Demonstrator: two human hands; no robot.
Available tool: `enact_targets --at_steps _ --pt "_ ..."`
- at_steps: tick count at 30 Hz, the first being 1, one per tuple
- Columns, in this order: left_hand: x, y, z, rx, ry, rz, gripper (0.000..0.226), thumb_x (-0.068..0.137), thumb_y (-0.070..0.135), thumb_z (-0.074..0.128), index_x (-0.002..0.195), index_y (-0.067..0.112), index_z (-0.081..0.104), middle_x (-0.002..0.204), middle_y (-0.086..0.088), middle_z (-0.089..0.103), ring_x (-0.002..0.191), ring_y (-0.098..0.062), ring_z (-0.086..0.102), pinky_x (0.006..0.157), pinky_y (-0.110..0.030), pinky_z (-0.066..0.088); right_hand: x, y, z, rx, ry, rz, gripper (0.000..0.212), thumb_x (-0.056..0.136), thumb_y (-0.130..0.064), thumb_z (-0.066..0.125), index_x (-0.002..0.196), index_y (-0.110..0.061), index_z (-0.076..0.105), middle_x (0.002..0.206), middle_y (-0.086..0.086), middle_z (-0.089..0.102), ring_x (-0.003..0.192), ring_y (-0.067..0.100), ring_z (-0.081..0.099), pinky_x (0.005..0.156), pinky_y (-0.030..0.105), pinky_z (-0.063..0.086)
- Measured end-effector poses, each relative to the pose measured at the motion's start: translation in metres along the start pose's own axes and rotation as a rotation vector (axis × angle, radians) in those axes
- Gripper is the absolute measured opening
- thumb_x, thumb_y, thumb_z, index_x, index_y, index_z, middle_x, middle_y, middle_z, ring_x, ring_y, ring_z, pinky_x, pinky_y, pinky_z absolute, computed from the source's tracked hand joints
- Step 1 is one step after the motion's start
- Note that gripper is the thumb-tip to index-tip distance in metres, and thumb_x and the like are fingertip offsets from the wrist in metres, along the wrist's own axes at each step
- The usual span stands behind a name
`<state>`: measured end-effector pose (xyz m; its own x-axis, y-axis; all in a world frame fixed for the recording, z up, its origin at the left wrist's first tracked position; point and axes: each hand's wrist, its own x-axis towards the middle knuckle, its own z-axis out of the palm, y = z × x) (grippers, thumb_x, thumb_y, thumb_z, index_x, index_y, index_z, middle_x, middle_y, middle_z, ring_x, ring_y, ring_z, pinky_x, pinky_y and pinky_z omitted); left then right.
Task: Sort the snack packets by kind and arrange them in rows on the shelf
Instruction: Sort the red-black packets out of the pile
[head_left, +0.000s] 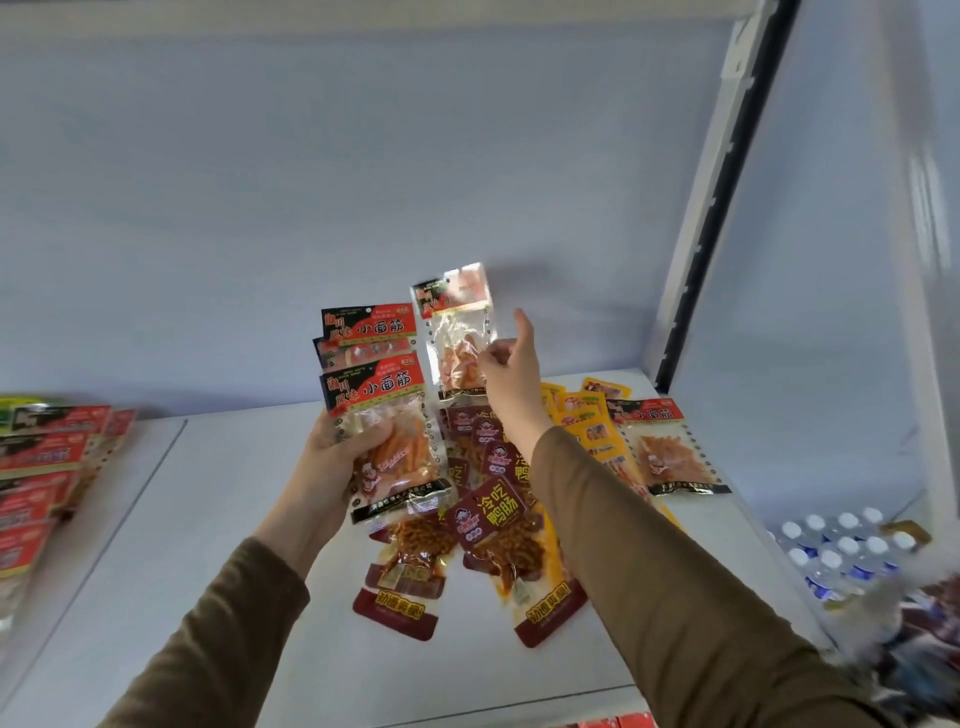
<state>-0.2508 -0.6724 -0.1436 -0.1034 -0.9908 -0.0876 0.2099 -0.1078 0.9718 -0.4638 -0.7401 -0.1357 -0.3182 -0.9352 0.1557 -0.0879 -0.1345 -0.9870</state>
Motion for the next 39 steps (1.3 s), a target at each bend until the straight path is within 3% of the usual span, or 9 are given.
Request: enact_targets --at_steps 4,6,10,17,20,23,27,31,39 --pt "-0.005 0.007 0.005 -0.013 -0.11 0.003 0.05 0.088 0.009 0.071 0.134 0.013 0.052 0.123 -0.018 0.07 0.101 -0.034 0.073 0.076 -0.036 0.062 -0.009 -0.017 0.001 0.263 -0.081 0.258 0.028 0.099 -0.008 0.054 0.112 -0.022 0.075 0.104 -0.004 0.072 0.098 0.017 0.065 0.083 0.03 0.053" --pt "-0.006 0.009 0.01 0.018 -0.164 0.023 0.056 0.088 0.005 0.071 0.139 0.016 0.049 0.125 -0.018 0.069 0.105 -0.037 0.071 0.079 -0.04 0.062 -0.021 -0.028 0.002 0.359 -0.166 0.325 0.023 0.102 -0.014 0.053 0.103 -0.019 0.075 0.101 0.001 0.076 0.098 0.023 0.071 0.083 0.042 0.057" --pt "-0.006 0.006 0.018 0.011 -0.197 0.027 0.074 0.084 0.001 0.077 0.144 0.027 0.043 0.129 -0.017 0.067 0.112 -0.039 0.069 0.085 -0.047 0.06 -0.04 -0.041 -0.002 0.439 -0.287 0.257 0.025 0.105 -0.023 0.049 0.11 -0.01 0.07 0.095 0.004 0.074 0.081 0.015 0.073 0.069 0.031 0.056" --pt "-0.014 0.0 0.035 -0.071 -0.237 -0.119 0.053 0.086 0.001 0.069 0.135 0.016 0.054 0.122 -0.02 0.071 0.094 -0.032 0.075 0.069 -0.038 0.062 -0.066 -0.036 -0.026 0.469 -0.323 0.358 0.044 0.106 -0.049 0.034 0.105 -0.02 0.066 0.094 0.001 0.073 0.089 0.016 0.069 0.082 0.035 0.052" --pt "-0.015 -0.005 0.042 -0.095 -0.268 -0.148 0.054 0.085 0.004 0.07 0.135 0.017 0.055 0.122 -0.019 0.071 0.092 -0.031 0.075 0.069 -0.038 0.062 -0.068 -0.024 -0.058 0.108 -0.274 0.164 0.052 0.101 -0.063 0.037 0.127 -0.027 0.066 0.12 -0.004 0.071 0.11 0.016 0.066 0.103 0.042 0.048" --pt "-0.013 -0.01 0.05 -0.111 -0.281 -0.156 0.057 0.086 0.005 0.07 0.138 0.018 0.052 0.123 -0.018 0.07 0.095 -0.031 0.074 0.072 -0.039 0.062 -0.058 -0.003 -0.113 -0.443 0.052 -0.075 0.032 0.105 -0.037 0.046 0.133 -0.03 0.06 0.126 0.0 0.067 0.096 0.015 0.064 0.096 0.038 0.053" --pt "-0.013 -0.014 0.06 -0.109 -0.3 -0.171 0.057 0.086 0.006 0.071 0.138 0.018 0.052 0.124 -0.017 0.07 0.099 -0.034 0.074 0.074 -0.041 0.062 -0.049 0.034 -0.178 -1.045 0.289 0.255 0.055 0.096 -0.036 0.053 0.146 -0.017 0.041 0.142 0.01 0.051 0.13 0.035 0.043 0.105 0.049 0.036" --pt "-0.012 -0.015 0.068 -0.103 -0.314 -0.189 0.052 0.086 0.007 0.071 0.134 0.018 0.054 0.122 -0.017 0.071 0.098 -0.033 0.074 0.073 -0.042 0.062 -0.049 0.054 -0.195 -0.944 0.183 0.485 0.085 0.089 -0.059 0.056 0.153 -0.016 0.023 0.144 0.014 0.049 0.13 0.039 0.046 0.107 0.052 0.034" --pt "-0.012 -0.015 0.072 -0.099 -0.312 -0.193 0.053 0.088 0.004 0.07 0.137 0.013 0.051 0.123 -0.018 0.071 0.102 -0.035 0.073 0.076 -0.042 0.062 -0.041 0.057 -0.187 -0.972 0.471 0.174 0.059 0.094 -0.021 0.059 0.147 -0.022 0.032 0.124 0.011 0.062 0.112 0.034 0.06 0.089 0.048 0.051"
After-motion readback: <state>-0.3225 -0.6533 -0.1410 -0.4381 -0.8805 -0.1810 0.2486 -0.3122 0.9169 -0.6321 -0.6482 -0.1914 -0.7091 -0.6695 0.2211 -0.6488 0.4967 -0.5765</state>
